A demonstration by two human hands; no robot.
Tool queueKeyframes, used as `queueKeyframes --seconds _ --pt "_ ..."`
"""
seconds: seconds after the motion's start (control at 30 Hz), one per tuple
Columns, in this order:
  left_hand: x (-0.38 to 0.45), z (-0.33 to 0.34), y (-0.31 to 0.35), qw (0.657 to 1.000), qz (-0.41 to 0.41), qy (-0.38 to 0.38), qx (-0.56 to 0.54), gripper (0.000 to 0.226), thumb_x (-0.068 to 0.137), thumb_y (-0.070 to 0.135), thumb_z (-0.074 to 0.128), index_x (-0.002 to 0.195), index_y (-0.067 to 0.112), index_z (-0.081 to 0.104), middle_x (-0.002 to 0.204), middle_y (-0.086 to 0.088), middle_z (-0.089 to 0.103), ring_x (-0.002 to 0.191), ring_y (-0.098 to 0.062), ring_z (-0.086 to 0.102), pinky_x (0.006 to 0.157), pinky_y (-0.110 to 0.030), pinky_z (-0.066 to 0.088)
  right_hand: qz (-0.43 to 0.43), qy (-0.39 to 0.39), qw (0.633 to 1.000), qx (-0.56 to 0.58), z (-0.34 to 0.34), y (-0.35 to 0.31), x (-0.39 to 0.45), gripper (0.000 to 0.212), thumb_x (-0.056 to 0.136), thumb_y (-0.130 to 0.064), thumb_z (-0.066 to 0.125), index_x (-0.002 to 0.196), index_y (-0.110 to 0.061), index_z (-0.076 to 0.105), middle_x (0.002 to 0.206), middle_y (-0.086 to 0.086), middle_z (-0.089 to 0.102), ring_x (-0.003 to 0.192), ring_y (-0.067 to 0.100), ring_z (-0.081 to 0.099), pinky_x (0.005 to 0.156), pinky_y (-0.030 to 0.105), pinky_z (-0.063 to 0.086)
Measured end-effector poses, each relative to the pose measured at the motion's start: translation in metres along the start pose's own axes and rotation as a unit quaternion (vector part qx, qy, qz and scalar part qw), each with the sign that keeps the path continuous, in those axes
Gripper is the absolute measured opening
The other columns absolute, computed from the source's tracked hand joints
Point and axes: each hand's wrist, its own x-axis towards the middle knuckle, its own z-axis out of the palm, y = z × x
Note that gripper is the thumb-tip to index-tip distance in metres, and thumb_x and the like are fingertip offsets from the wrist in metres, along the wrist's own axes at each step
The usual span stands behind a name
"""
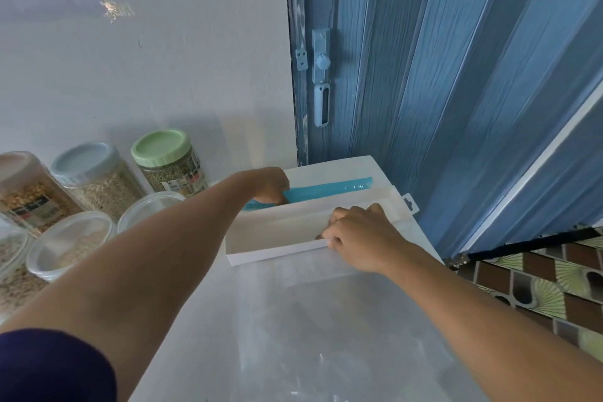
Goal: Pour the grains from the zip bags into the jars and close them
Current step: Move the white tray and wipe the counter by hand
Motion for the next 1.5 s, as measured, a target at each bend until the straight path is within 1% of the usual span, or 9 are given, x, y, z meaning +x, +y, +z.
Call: queueKeyframes --seconds 0.2,0.33,0.43,0.6,0.77,0.87,0.97,1.1,1.5 --pt "0.016 0.013 -0.011 0.998 0.006 0.059 -0.030 0.050 0.089 0.031 0.081 0.133 0.026 0.057 0.137 -0.008 0.054 0.118 -0.028 0.055 0.106 -0.040 0.048 -0.010 -0.032 0.999 0.018 0.001 0.005 0.008 0.032 0.108 -0.024 0.044 0.119 -0.031 0.074 0.146 -0.002 0.054 0.125 0.027 0.050 0.106 0.044 0.037" --pt "0.014 0.010 -0.008 0.983 0.135 0.125 0.009 0.053 0.090 0.025 0.081 0.138 0.033 0.060 0.138 -0.003 0.055 0.127 -0.025 0.050 0.110 -0.038 0.045 0.001 -0.056 0.996 0.076 0.002 0.010 0.010 0.025 0.105 -0.022 0.047 0.089 -0.022 0.066 0.117 -0.002 0.068 0.099 0.026 0.061 0.088 0.042 0.053" --pt "0.013 0.006 -0.009 0.980 0.152 0.070 0.111 0.044 0.103 0.029 0.064 0.146 0.036 0.058 0.154 -0.001 0.052 0.138 -0.024 0.046 0.116 -0.035 0.035 0.012 -0.056 0.995 0.077 -0.002 0.010 0.011 0.024 0.103 -0.022 0.050 0.082 -0.015 0.057 0.090 -0.002 0.060 0.087 0.027 0.058 0.073 0.039 0.050" --pt "0.010 0.006 -0.016 0.986 0.139 0.055 0.079 0.071 0.101 0.029 0.066 0.157 0.055 0.030 0.170 0.002 0.025 0.154 -0.025 0.028 0.123 -0.043 0.026 0.010 -0.061 0.995 0.072 -0.004 0.009 0.010 0.029 0.105 -0.024 0.051 0.076 -0.016 0.050 0.083 0.000 0.055 0.080 0.023 0.054 0.060 0.032 0.037" --pt "0.011 0.004 -0.011 0.981 0.150 -0.018 0.119 0.048 0.106 0.028 0.058 0.147 0.051 0.051 0.172 0.004 0.020 0.153 -0.025 0.025 0.124 -0.039 0.020 0.013 -0.072 0.993 0.088 -0.006 0.012 0.010 0.032 0.103 -0.024 0.052 0.072 -0.017 0.045 0.083 0.004 0.058 0.077 0.024 0.051 0.061 0.035 0.036" --pt "0.014 0.003 -0.010 0.980 0.124 -0.040 0.152 0.043 0.108 0.030 0.053 0.145 0.052 0.052 0.174 0.003 0.014 0.151 -0.029 0.024 0.123 -0.043 0.023 0.010 -0.088 0.991 0.096 -0.008 0.012 0.010 0.013 0.103 -0.030 0.057 0.094 -0.025 0.066 0.097 -0.001 0.066 0.094 0.025 0.061 0.073 0.035 0.048" --pt "0.017 0.002 -0.008 0.976 0.129 -0.035 0.170 0.042 0.108 0.029 0.053 0.144 0.051 0.055 0.173 0.002 0.017 0.148 -0.029 0.028 0.120 -0.043 0.029 -0.011 -0.093 0.990 0.105 -0.011 0.012 0.004 0.035 0.104 -0.036 0.060 0.138 -0.044 0.060 0.120 -0.015 0.062 0.118 0.023 0.058 0.093 0.036 0.050" --pt "0.019 0.005 -0.009 0.976 0.121 -0.033 0.179 0.041 0.109 0.029 0.052 0.144 0.050 0.056 0.171 0.002 0.024 0.143 -0.030 0.033 0.118 -0.042 0.033 -0.006 -0.084 0.994 0.076 -0.009 0.004 0.007 0.017 0.107 -0.035 0.055 0.113 -0.033 0.071 0.086 -0.010 0.055 0.093 0.024 0.058 0.064 0.031 0.037" --pt "0.013 0.004 -0.007 0.986 0.075 -0.080 0.128 0.058 0.092 0.054 0.072 0.146 0.057 0.048 0.170 -0.001 0.025 0.144 -0.030 0.030 0.119 -0.043 0.026 0.004 -0.155 0.988 0.026 -0.015 -0.001 -0.015 0.017 0.103 -0.040 0.055 0.095 -0.032 0.068 0.100 0.000 0.066 0.095 0.027 0.061 0.079 0.037 0.051"
